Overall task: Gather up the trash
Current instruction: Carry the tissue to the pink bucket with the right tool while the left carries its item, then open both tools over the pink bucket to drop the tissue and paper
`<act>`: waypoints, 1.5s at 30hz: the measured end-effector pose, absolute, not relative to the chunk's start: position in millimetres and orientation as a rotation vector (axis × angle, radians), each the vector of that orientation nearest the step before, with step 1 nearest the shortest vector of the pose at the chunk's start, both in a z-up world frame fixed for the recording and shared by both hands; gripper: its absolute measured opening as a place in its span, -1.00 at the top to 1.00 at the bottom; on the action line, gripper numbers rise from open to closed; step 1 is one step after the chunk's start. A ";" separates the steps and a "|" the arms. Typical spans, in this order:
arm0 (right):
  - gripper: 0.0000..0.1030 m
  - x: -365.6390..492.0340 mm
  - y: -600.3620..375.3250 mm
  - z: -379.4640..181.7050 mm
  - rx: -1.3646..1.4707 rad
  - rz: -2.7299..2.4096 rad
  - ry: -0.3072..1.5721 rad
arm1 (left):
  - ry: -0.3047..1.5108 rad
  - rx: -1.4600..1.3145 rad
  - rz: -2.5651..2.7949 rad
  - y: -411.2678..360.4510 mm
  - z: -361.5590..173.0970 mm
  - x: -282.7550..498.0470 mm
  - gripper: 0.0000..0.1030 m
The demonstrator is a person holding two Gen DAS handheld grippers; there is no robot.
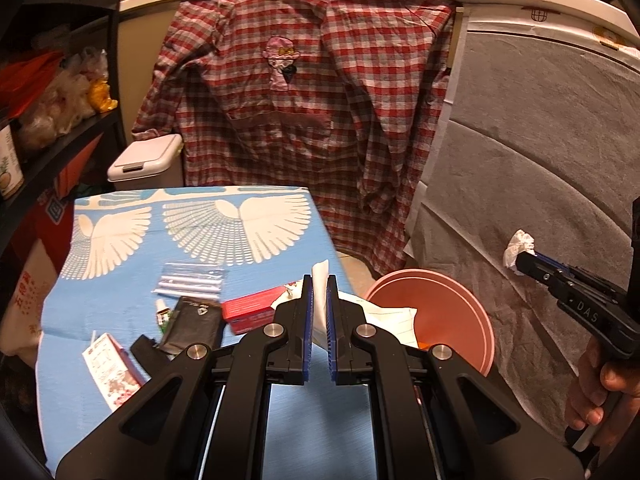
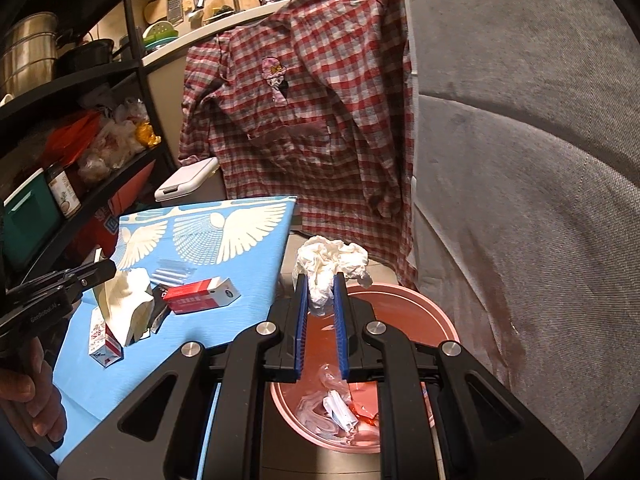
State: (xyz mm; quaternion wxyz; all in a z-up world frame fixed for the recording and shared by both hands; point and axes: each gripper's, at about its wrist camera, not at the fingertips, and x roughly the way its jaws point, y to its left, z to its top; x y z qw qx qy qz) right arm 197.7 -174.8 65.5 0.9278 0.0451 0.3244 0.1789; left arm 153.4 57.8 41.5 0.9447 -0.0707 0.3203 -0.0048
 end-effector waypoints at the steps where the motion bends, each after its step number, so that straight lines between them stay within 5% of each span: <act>1: 0.75 198.5 -175.1 65.0 0.092 0.364 0.667 | 0.654 -0.144 -0.015 54.3 41.0 155.8 0.89; 35: 0.75 226.5 -200.3 41.9 0.131 0.296 0.763 | 0.766 -0.133 -0.127 -45.3 -3.8 229.0 0.89; 38: 0.69 228.7 -200.4 39.2 0.130 0.283 0.769 | 0.774 -0.134 -0.126 -47.0 -6.2 232.7 0.87; 42: 0.17 232.0 -203.0 34.4 0.138 0.256 0.789 | 0.798 -0.150 -0.127 -44.7 -10.3 238.1 0.63; 45: 0.17 232.5 -202.9 33.2 0.141 0.253 0.792 | 0.808 -0.157 -0.132 -43.0 -12.7 238.0 0.61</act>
